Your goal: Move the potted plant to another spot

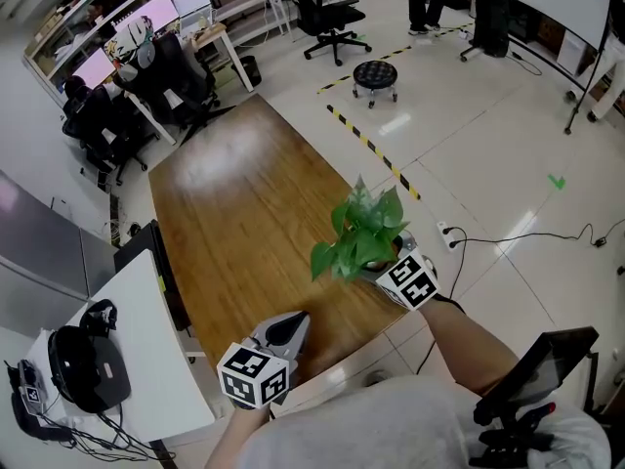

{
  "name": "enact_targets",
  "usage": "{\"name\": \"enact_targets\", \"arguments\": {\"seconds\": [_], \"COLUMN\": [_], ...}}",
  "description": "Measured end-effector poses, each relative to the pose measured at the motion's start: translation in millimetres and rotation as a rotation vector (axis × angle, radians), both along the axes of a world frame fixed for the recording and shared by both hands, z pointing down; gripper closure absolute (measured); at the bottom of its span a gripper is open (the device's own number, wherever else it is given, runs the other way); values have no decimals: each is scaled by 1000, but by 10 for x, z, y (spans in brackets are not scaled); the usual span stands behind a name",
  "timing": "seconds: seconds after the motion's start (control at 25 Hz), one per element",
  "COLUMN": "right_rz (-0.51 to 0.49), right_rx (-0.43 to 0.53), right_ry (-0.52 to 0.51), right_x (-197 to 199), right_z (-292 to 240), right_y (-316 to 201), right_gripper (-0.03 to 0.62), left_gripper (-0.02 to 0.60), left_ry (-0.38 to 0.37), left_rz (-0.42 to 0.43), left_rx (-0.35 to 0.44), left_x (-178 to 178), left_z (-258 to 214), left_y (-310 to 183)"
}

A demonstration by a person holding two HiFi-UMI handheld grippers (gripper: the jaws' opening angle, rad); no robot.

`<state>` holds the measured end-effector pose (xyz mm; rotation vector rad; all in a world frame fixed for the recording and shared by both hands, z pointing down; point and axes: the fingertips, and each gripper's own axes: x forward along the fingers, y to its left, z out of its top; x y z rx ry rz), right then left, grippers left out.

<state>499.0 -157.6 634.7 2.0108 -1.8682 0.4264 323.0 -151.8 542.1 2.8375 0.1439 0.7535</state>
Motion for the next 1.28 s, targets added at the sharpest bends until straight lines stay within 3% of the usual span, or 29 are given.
{"name": "enact_targets", "arguments": {"seconds": [0.6,1.28], "right_rz": [-1,10], "right_rx": [-46,-12], "right_ry": [-6,-29], "right_x": [93,100], "right_z": [265,265], "right_y": [67,60], "right_gripper": [128,120], "left_gripper": [595,595], "left_ry": [-22,-40], "left_rz": [-8,-27], "left_rx": [10,-4], "left_x": [-10,-144], "left_z": [-27,37], "left_y": [85,39]}}
